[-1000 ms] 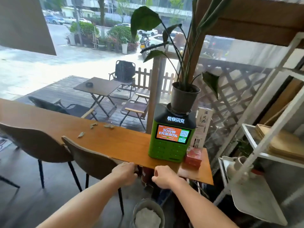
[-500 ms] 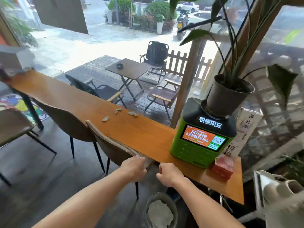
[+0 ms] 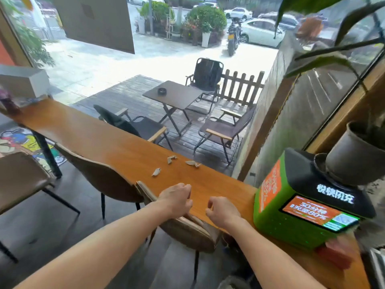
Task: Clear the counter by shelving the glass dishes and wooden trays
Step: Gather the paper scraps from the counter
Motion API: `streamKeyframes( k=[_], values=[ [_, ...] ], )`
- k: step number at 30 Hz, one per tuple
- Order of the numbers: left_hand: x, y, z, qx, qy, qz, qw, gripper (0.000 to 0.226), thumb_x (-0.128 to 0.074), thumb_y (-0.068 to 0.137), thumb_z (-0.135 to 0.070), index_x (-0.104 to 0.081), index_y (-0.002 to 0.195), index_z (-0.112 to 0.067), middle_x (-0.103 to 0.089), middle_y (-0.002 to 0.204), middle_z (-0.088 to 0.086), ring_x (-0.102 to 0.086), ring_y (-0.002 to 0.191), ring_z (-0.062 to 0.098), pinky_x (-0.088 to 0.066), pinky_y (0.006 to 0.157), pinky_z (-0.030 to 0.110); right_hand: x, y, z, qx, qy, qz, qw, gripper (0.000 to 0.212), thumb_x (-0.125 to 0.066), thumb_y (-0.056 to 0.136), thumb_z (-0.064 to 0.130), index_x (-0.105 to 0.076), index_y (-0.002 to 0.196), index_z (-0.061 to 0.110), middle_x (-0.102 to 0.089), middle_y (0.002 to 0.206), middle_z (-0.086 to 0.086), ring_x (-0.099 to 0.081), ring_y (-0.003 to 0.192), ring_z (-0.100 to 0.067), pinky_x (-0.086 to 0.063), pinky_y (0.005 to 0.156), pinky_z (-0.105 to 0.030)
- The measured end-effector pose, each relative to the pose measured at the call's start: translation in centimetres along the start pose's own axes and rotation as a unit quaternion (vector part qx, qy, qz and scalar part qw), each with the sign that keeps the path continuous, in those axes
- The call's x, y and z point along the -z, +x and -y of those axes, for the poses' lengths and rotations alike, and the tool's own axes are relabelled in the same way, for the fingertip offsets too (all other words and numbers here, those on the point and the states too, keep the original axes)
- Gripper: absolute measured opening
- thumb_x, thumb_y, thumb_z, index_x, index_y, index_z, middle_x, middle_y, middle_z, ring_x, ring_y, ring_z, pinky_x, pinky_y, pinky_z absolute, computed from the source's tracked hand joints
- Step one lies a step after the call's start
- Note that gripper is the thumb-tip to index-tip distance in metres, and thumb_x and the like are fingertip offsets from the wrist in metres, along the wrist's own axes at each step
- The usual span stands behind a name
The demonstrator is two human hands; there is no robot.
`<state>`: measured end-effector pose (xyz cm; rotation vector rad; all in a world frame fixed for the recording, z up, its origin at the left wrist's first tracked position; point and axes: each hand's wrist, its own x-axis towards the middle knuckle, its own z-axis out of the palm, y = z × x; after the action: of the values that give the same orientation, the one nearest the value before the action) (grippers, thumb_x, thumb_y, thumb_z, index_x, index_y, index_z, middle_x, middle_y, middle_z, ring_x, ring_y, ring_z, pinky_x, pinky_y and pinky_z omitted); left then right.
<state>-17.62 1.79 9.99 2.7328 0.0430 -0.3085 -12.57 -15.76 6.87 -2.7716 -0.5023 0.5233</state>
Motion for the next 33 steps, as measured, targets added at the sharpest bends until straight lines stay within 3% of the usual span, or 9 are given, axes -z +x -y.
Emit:
streamKeyframes(
  k=[4,8,13,17,23,26,29,33],
  values=[
    [3.1,2.7,6.7,0.013,0.018,0.019,1.000,0.013,-0.051,0.096,-0.036,-0.047,0.093,-0.024,-0.050,0.098,-0.001,-0.050,0.088,0.022,-0.049,0.079,0.040,-0.7,3.6,4.8,-0.002,0.021,-0.012,1.000,0.019,-0.055,0.090,0.034,-0.065,0.101,0.022,-0.065,0.105,-0.001,-0.061,0.091,-0.021,-0.056,0.079,-0.042],
    [4.1,5.8,11.3,0.045,0.011,0.033,0.998,0.015,-0.051,0.096,-0.035,-0.048,0.094,-0.021,-0.053,0.105,0.005,-0.055,0.091,0.026,-0.050,0.079,0.041,-1.9,6.6,6.7,-0.023,0.018,0.028,0.999,0.022,-0.054,0.091,0.035,-0.063,0.105,0.021,-0.063,0.109,-0.002,-0.059,0.094,-0.022,-0.055,0.081,-0.043],
    [3.3,10.5,15.2,0.048,0.009,0.071,0.996,0.016,-0.049,0.098,-0.036,-0.047,0.094,-0.021,-0.052,0.104,0.004,-0.054,0.089,0.026,-0.047,0.075,0.040,-2.6,12.2,6.7,-0.058,0.001,0.070,0.996,0.025,-0.053,0.093,0.034,-0.061,0.111,0.018,-0.061,0.115,-0.005,-0.059,0.096,-0.024,-0.055,0.080,-0.040],
    [2.3,15.3,17.8,0.062,0.011,0.095,0.993,0.015,-0.048,0.099,-0.037,-0.046,0.094,-0.023,-0.049,0.100,0.000,-0.050,0.087,0.023,-0.041,0.071,0.036,-2.7,18.7,6.2,-0.073,0.020,0.055,0.996,0.022,-0.054,0.094,0.033,-0.061,0.109,0.018,-0.062,0.111,-0.004,-0.060,0.092,-0.022,-0.056,0.075,-0.039],
    [-0.3,21.1,21.8,0.117,0.020,0.156,0.981,0.023,-0.048,0.097,-0.034,-0.053,0.114,-0.019,-0.057,0.119,0.004,-0.058,0.108,0.028,-0.050,0.087,0.041,-4.1,27.2,5.0,-0.105,0.032,0.078,0.991,0.019,-0.054,0.094,0.029,-0.063,0.107,0.018,-0.065,0.109,-0.005,-0.060,0.091,-0.023,-0.052,0.069,-0.035],
    [-2.0,23.1,23.9,0.152,0.014,0.172,0.973,0.025,-0.050,0.096,-0.034,-0.053,0.115,-0.019,-0.059,0.118,0.006,-0.059,0.107,0.027,-0.050,0.085,0.039,-4.7,30.6,3.8,-0.121,0.036,0.084,0.988,0.019,-0.054,0.095,0.026,-0.063,0.109,0.017,-0.064,0.110,-0.005,-0.056,0.086,-0.021,-0.044,0.064,-0.032],
    [-3.3,24.4,26.0,0.205,0.002,0.198,0.959,0.030,-0.058,0.094,-0.041,-0.052,0.111,-0.017,-0.062,0.111,0.006,-0.060,0.097,0.024,-0.052,0.074,0.036,-5.2,32.8,2.6,-0.152,0.039,0.064,0.986,0.024,-0.057,0.093,0.023,-0.061,0.116,0.016,-0.062,0.115,-0.006,-0.057,0.095,-0.022,-0.047,0.071,-0.034],
    [-5.6,25.4,27.7,0.239,-0.021,0.199,0.950,0.047,-0.069,0.084,-0.054,-0.044,0.109,-0.022,-0.058,0.109,0.002,-0.061,0.096,0.023,-0.055,0.076,0.037,-6.6,34.7,0.8,-0.215,0.034,0.011,0.976,0.040,-0.059,0.093,0.021,-0.053,0.132,0.017,-0.052,0.132,-0.011,-0.048,0.120,-0.029,-0.047,0.092,-0.040]
  ],
)
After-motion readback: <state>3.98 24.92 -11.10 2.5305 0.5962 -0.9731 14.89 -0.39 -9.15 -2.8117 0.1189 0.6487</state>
